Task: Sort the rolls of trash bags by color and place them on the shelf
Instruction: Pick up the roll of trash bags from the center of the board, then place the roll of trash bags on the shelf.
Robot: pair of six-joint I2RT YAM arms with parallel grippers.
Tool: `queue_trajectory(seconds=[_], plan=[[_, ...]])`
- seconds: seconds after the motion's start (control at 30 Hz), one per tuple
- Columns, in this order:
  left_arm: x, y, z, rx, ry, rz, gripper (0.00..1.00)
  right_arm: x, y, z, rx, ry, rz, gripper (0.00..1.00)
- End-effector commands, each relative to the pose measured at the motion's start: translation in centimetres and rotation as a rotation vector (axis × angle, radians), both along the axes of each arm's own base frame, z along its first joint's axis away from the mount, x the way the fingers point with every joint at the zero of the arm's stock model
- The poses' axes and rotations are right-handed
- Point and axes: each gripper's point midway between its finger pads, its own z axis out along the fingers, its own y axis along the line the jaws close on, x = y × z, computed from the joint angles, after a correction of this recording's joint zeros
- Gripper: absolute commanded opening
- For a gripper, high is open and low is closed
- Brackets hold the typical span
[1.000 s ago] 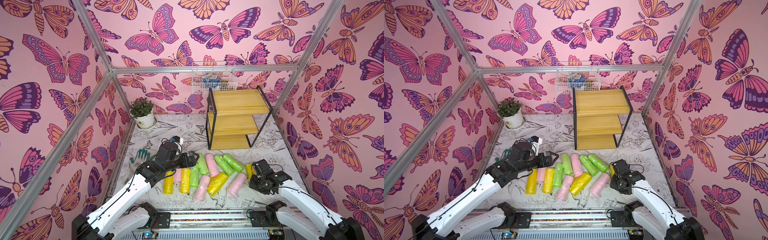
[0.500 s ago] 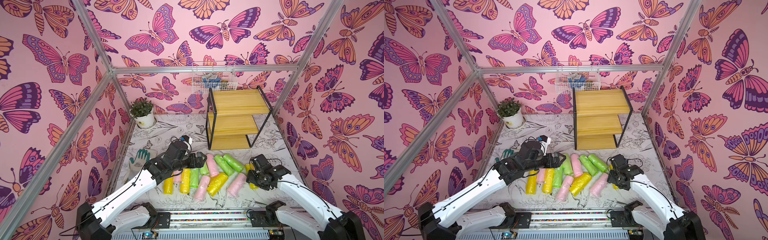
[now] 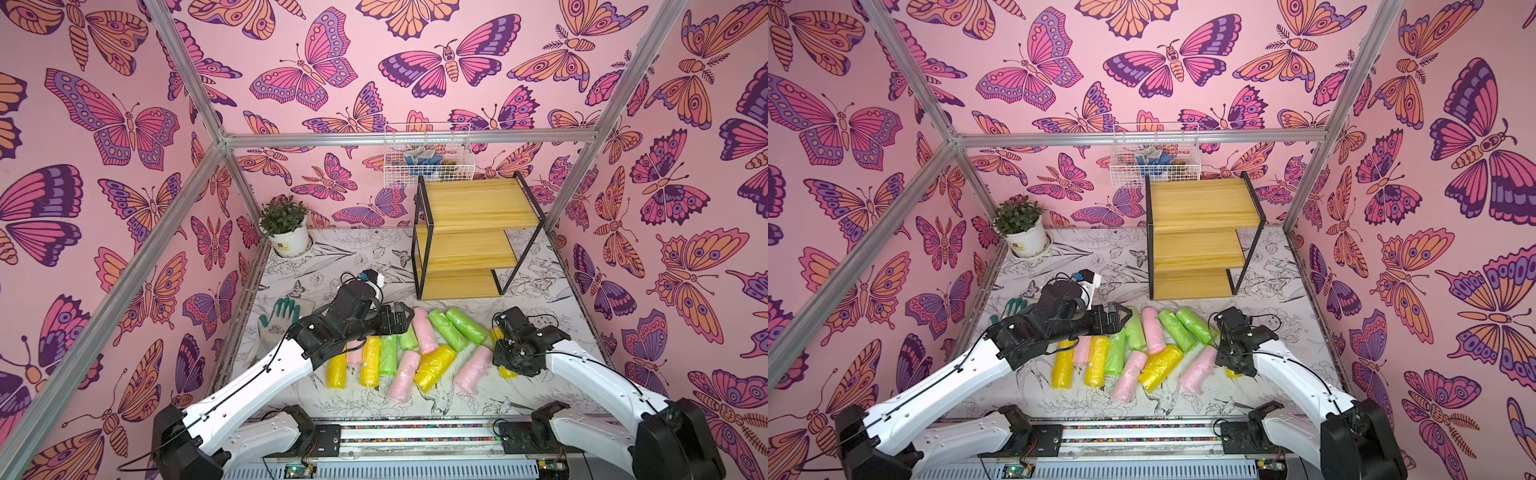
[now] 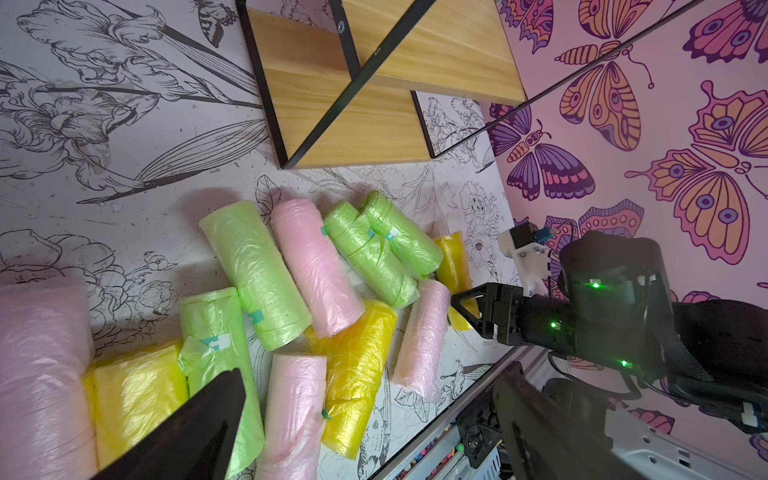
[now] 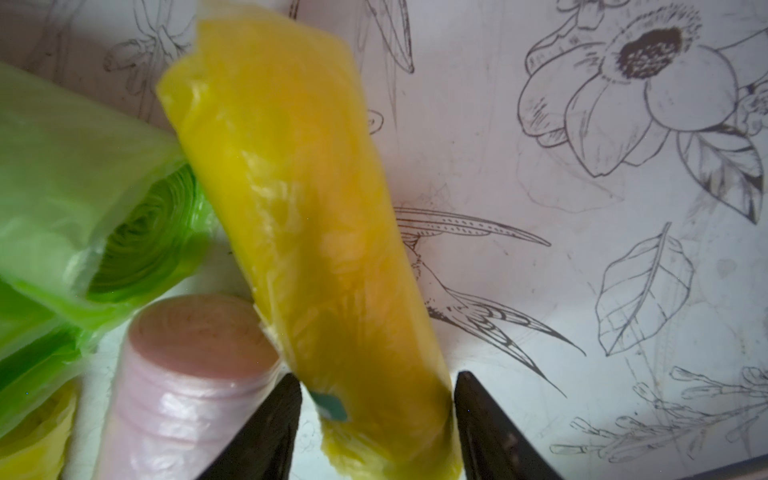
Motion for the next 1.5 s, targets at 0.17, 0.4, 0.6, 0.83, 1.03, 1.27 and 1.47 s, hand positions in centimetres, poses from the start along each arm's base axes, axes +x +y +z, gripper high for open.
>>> queue_trajectory(seconds=[0.17, 0.4, 0.6, 0.83, 1.03, 1.27, 1.47], plan=[[-0.7, 0.0, 0.4, -0.018, 0.009, -0.002, 1.0, -0.7, -0.7, -1.1, -0.038, 0.015, -0.02, 0.46], [-0.8, 0.3, 0.9, -0.028, -0.001, 0.013, 1.0, -0.7, -0.8, 3.1, -0.035, -0.033, -0.004, 0.0], [-1.3, 0.9, 2.2, -0.06, -0.021, 0.023, 1.0, 1.7, 2.1, 13.3, 0.136, -0.28, 0.106, 0.0], [-1.5, 1.9, 4.1, -0.07, -0.069, 0.045, 1.0, 4.3, 7.3, 28.9, 0.398, -0.63, 0.33, 0.0], [-1.2, 2.0, 5.7, -0.07, -0.094, 0.053, 1.0, 6.9, 11.2, 39.3, 0.546, -0.84, 0.486, 0.0], [-0.8, 1.6, 6.8, -0.075, -0.1, 0.054, 1.0, 13.0, 15.9, 42.7, 0.606, -0.857, 0.621, 0.0], [-0.6, 1.7, 7.3, -0.071, -0.108, 0.061, 1.0, 18.5, 16.5, 42.6, 0.708, -0.866, 0.594, 0.0]])
